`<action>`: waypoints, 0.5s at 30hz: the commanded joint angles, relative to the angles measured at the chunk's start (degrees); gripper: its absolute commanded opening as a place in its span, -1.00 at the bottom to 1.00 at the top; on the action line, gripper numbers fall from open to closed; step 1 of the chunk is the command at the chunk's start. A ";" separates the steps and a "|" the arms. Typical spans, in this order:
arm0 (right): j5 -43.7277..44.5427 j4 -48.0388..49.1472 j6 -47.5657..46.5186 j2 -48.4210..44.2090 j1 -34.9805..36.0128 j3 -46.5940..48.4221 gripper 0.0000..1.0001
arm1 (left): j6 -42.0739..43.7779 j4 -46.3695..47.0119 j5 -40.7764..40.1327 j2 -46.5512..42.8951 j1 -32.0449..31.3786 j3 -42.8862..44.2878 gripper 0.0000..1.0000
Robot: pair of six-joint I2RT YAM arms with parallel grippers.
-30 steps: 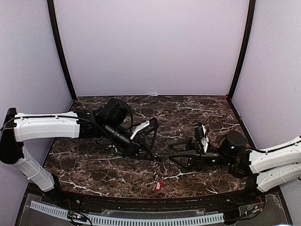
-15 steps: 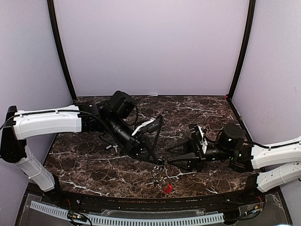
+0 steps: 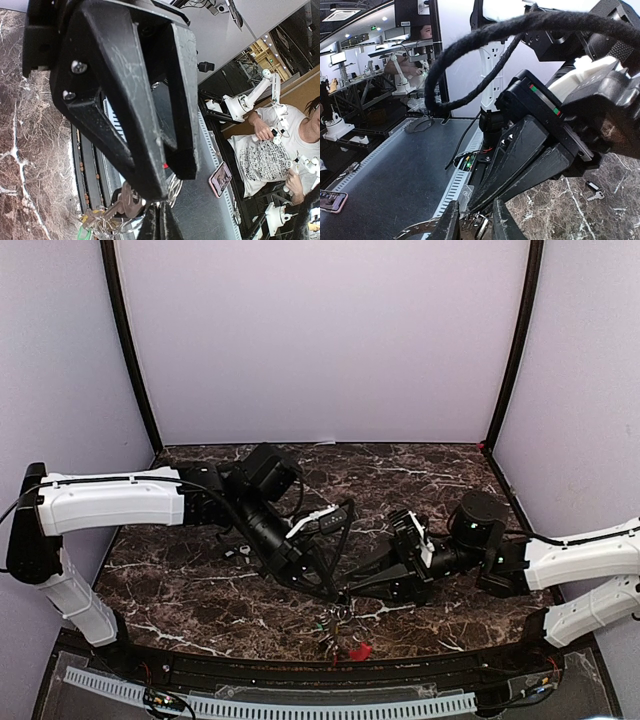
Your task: Remove the keys from the keyring
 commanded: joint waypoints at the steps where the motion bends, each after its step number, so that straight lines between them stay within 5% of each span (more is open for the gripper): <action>1: -2.64 0.93 0.30 0.81 -0.26 1.01 -0.53 | 1.43 -0.21 2.59 -0.54 -0.20 1.91 -1.00; 10: -2.42 0.56 0.55 2.50 -0.25 1.85 -0.54 | 1.29 -0.25 2.76 -0.57 -0.23 1.85 -1.00; 15: -2.24 0.33 0.59 2.66 -0.29 1.89 -0.73 | 1.16 0.05 2.61 -0.66 -0.20 1.87 -1.00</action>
